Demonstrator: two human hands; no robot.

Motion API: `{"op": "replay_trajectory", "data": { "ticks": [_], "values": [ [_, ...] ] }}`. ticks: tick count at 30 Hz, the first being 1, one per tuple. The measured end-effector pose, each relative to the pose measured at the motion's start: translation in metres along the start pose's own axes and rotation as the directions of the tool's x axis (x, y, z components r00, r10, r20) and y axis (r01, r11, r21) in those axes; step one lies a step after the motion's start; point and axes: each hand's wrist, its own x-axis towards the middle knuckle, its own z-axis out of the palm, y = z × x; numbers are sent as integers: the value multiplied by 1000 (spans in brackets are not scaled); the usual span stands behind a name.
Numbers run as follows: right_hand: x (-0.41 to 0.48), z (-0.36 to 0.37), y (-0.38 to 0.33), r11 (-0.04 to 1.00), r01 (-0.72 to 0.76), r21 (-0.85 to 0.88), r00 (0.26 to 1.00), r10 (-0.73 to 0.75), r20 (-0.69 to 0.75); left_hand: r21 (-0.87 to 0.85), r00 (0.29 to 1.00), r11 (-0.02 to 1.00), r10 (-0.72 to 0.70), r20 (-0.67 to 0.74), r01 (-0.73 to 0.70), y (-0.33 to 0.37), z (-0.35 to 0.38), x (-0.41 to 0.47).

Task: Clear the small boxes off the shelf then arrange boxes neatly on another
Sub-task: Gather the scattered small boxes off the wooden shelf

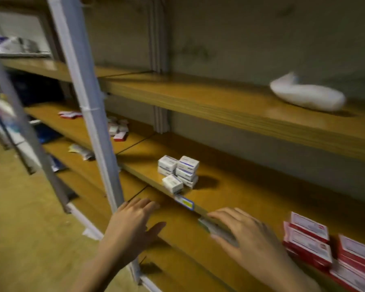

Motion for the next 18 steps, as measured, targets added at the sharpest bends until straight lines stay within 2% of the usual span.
{"op": "replay_trajectory", "data": {
  "ticks": [7,14,18],
  "values": [
    [96,49,-88,972,226,58,969,-230,88,68,972,970,-233,-17,233,-117,-42,-66],
    [189,115,-196,966,250,58,965,-253,62,160,938,930,-342,51,331,-255,-81,-121],
    [240,139,-250,968,248,50,967,-250,49,196,916,900,-400,15,390,-331,-113,-145]
  ]
}}
